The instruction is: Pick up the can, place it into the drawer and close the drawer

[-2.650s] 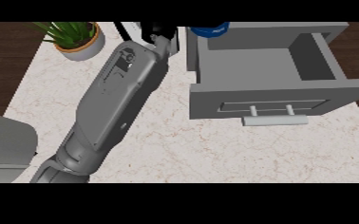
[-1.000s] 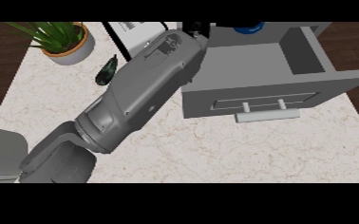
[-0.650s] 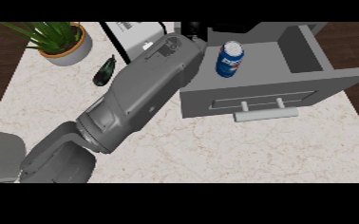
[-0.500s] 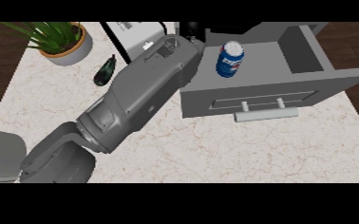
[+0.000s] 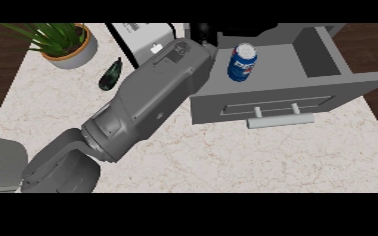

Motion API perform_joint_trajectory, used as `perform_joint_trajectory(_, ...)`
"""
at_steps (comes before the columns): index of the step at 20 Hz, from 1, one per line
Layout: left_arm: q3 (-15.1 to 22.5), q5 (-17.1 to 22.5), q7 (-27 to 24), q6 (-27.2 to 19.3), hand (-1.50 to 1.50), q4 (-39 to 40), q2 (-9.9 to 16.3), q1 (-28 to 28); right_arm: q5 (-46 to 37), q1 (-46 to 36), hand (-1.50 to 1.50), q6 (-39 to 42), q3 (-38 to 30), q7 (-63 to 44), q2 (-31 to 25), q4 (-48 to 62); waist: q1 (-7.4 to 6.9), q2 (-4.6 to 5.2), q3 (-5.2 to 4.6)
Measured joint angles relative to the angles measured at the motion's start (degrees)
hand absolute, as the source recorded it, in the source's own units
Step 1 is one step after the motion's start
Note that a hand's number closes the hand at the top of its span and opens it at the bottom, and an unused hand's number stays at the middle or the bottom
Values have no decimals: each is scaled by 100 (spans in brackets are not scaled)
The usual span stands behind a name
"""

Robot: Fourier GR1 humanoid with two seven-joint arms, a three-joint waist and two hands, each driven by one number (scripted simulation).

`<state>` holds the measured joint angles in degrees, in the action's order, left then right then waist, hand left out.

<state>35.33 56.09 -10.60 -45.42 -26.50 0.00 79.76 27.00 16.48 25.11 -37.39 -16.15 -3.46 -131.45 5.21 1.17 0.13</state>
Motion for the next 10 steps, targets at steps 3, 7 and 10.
perform_joint_trajectory(3,-28,123,-163,-12,-150,-73,0,-17,-405,-93,-150,145,-86,243,-216,-250,9,5,-3)
perform_joint_trajectory(7,-40,243,-334,61,-150,-129,0,-9,-854,-271,-150,309,43,552,-301,-397,-81,-11,-4)
perform_joint_trajectory(10,-23,322,-489,2,-150,-159,0,55,-1332,-529,-150,335,271,727,-352,-460,-126,-3,-5)
